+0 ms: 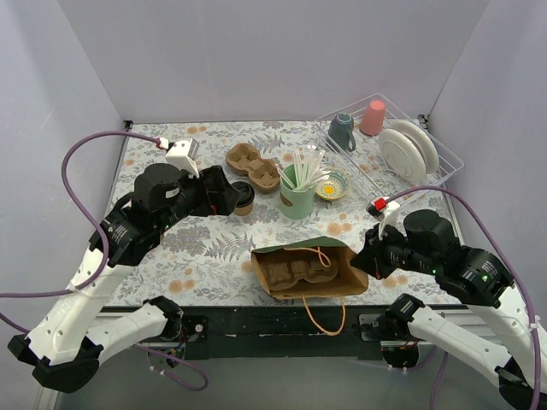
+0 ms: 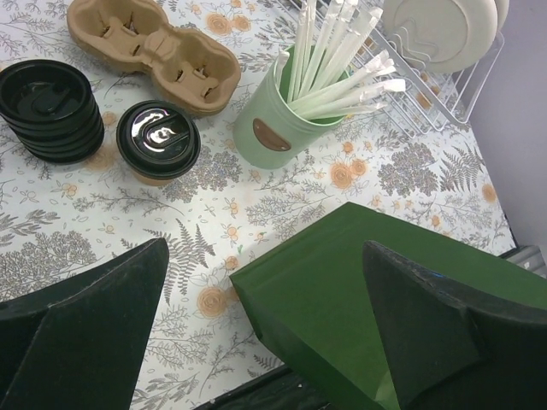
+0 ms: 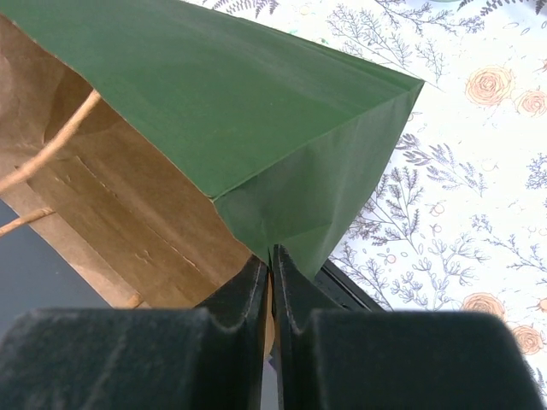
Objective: Pack the takeout coffee
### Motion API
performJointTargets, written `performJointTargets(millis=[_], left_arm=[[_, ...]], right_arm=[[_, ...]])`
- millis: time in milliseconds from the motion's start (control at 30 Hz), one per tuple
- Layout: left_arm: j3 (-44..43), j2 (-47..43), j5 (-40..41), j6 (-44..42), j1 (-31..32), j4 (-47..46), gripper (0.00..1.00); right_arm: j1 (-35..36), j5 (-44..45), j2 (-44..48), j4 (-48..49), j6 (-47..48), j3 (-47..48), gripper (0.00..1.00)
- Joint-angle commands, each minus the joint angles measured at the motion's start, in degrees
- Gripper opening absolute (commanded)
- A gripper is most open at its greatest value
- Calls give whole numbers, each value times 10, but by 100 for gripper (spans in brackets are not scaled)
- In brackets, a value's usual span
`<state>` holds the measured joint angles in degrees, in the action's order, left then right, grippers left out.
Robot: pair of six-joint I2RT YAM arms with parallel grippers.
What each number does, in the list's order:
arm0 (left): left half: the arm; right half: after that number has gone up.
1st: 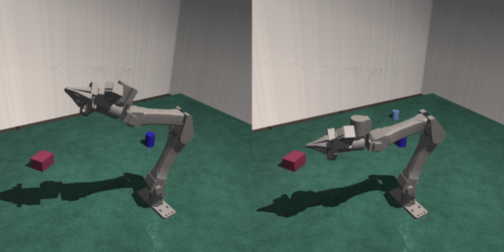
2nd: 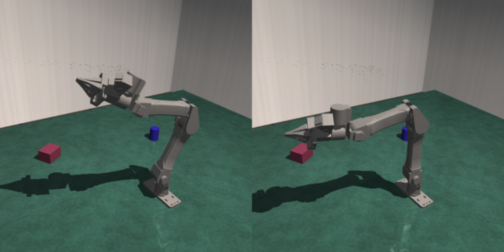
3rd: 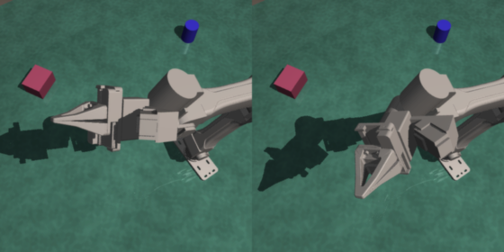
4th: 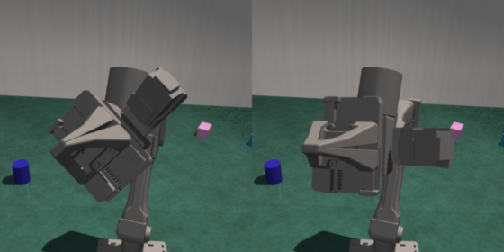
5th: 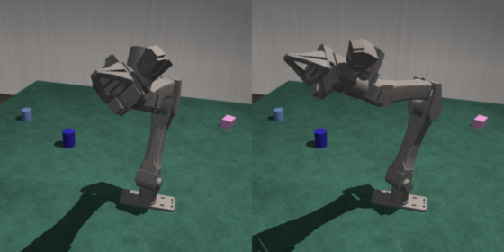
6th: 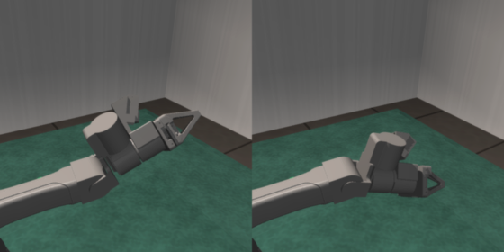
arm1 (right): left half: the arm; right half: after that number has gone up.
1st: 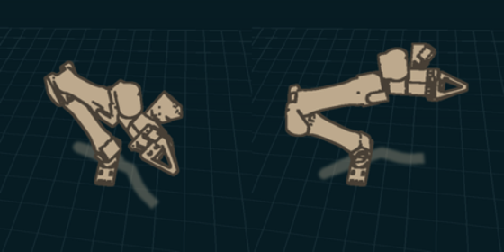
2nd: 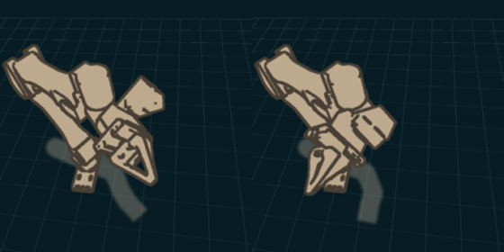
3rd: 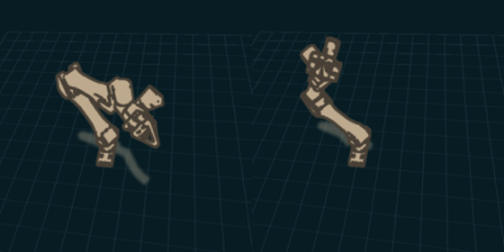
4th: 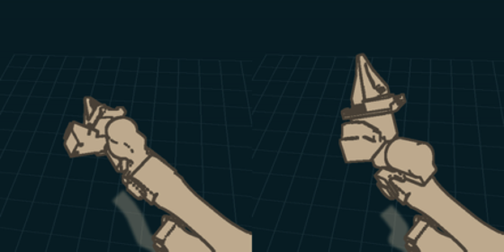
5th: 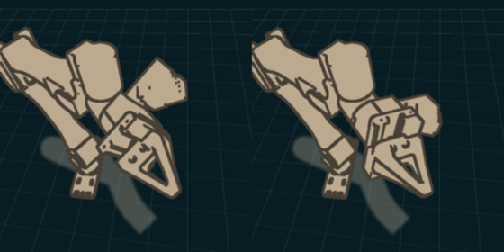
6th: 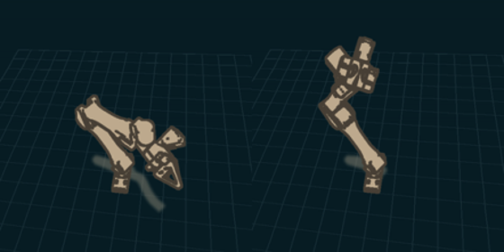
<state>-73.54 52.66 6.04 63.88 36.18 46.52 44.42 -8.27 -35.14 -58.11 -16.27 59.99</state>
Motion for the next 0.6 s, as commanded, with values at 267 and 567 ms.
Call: performJointTargets(millis=[267,567], left_arm=[[-14,19,-16,-29,-1,-6,96],[-92,95,-118,-154,-1,-27,92]], right_arm=[[1,61,-62,20,-44,86,44],[1,188,-101,-4,-139,166,55]])
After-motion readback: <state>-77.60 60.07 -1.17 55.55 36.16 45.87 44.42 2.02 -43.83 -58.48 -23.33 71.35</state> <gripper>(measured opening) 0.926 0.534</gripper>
